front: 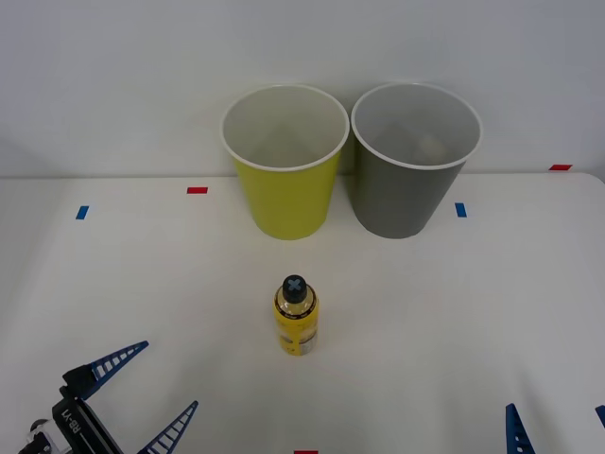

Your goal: Put cans in the gray bin and PET bottles in the light green bin.

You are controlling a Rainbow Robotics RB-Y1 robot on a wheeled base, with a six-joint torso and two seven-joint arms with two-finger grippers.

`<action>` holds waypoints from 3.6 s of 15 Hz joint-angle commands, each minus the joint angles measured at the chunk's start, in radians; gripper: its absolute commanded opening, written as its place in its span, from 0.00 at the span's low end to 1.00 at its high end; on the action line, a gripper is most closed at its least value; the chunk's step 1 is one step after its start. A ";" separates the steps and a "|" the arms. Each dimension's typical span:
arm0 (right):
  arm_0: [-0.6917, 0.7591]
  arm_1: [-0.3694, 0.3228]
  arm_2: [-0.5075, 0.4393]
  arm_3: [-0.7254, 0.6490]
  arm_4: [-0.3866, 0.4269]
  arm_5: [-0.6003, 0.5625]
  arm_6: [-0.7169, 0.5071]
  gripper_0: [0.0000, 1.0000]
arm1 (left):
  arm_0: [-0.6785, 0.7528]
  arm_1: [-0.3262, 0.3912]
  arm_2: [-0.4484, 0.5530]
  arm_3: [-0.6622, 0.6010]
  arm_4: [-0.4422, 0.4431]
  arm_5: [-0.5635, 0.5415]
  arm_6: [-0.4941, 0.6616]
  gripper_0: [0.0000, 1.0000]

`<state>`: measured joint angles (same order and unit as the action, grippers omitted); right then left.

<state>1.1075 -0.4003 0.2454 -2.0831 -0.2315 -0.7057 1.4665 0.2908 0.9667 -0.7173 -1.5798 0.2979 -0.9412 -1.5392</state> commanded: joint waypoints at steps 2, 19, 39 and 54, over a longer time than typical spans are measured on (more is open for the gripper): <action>0.000 0.000 0.000 0.000 0.000 0.000 0.000 1.00 | -0.216 0.006 -0.211 0.038 0.121 0.029 -0.001 1.00; 0.000 0.000 0.000 0.000 0.000 0.000 0.000 1.00 | -0.504 -0.120 -0.378 0.038 0.239 0.185 0.001 1.00; 0.000 0.000 0.000 0.000 0.000 0.000 0.000 1.00 | -0.613 -0.215 -0.380 0.038 0.237 0.323 -0.029 0.00; 0.000 0.000 0.000 0.000 0.000 0.000 0.000 1.00 | -0.622 -0.151 -0.337 -0.086 0.300 0.487 -0.032 0.00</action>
<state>1.1075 -0.4003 0.2454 -2.0831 -0.2317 -0.7057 1.4665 -0.3304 0.7907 -1.0733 -1.6158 0.5831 -0.5046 -1.5723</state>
